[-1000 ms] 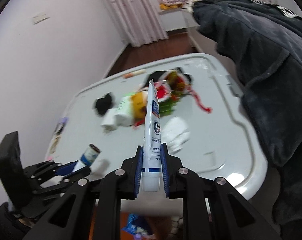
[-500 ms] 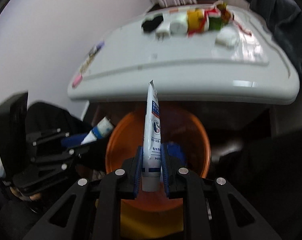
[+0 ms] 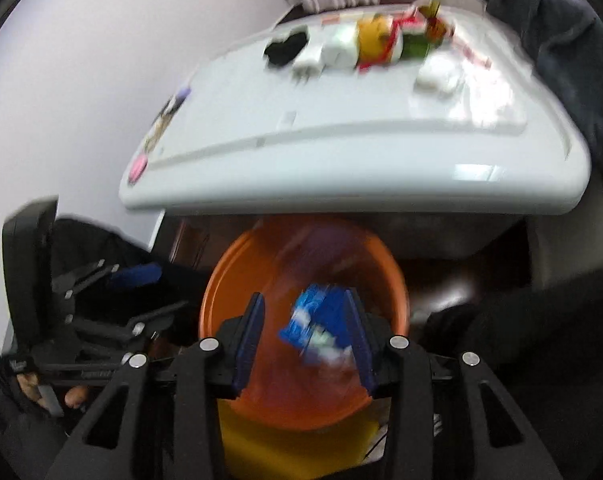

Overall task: Collect trash
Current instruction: 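Move both open tools back over the table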

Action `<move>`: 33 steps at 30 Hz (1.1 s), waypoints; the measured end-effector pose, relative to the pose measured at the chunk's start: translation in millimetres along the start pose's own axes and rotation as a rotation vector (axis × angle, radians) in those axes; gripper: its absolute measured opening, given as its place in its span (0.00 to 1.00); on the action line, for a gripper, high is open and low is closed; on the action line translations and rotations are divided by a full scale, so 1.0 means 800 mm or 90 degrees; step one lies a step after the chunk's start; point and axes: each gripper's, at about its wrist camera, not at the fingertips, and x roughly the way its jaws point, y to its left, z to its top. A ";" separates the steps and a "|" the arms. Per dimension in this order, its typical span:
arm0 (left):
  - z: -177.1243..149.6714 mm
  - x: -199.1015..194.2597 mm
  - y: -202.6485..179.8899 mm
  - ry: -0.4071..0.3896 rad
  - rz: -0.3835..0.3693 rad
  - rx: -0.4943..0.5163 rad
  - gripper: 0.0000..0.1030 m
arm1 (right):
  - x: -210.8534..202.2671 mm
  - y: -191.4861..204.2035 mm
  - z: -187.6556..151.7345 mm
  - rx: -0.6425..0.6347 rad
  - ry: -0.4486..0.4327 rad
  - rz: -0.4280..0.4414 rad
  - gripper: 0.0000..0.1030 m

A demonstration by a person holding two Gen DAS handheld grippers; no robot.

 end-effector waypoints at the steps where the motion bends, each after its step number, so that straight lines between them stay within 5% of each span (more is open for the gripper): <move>1: 0.007 -0.006 0.001 -0.017 0.004 0.006 0.76 | -0.005 -0.008 0.017 0.005 -0.016 -0.009 0.41; 8: 0.070 -0.016 0.017 -0.092 0.030 -0.021 0.77 | 0.037 -0.094 0.174 0.077 -0.061 -0.139 0.41; 11: 0.095 -0.011 0.020 -0.106 0.028 -0.031 0.77 | 0.068 -0.118 0.217 0.097 -0.046 -0.154 0.52; 13: 0.115 -0.004 0.019 -0.111 0.037 -0.025 0.77 | 0.085 -0.126 0.229 0.101 -0.041 -0.167 0.53; 16: 0.154 0.012 0.017 -0.117 0.055 -0.007 0.77 | 0.112 -0.124 0.238 0.069 -0.015 -0.212 0.15; 20: 0.216 0.041 0.019 -0.137 0.071 -0.013 0.77 | 0.109 -0.108 0.231 0.023 -0.002 -0.198 0.14; 25: 0.278 0.094 0.015 -0.127 0.126 0.005 0.77 | 0.090 -0.124 0.218 0.065 -0.002 -0.148 0.14; 30: 0.305 0.135 0.022 -0.098 0.164 0.005 0.77 | 0.084 -0.146 0.220 0.119 -0.007 -0.118 0.14; 33: 0.319 0.140 0.038 -0.102 0.147 -0.037 0.77 | 0.082 -0.149 0.222 0.126 -0.011 -0.114 0.15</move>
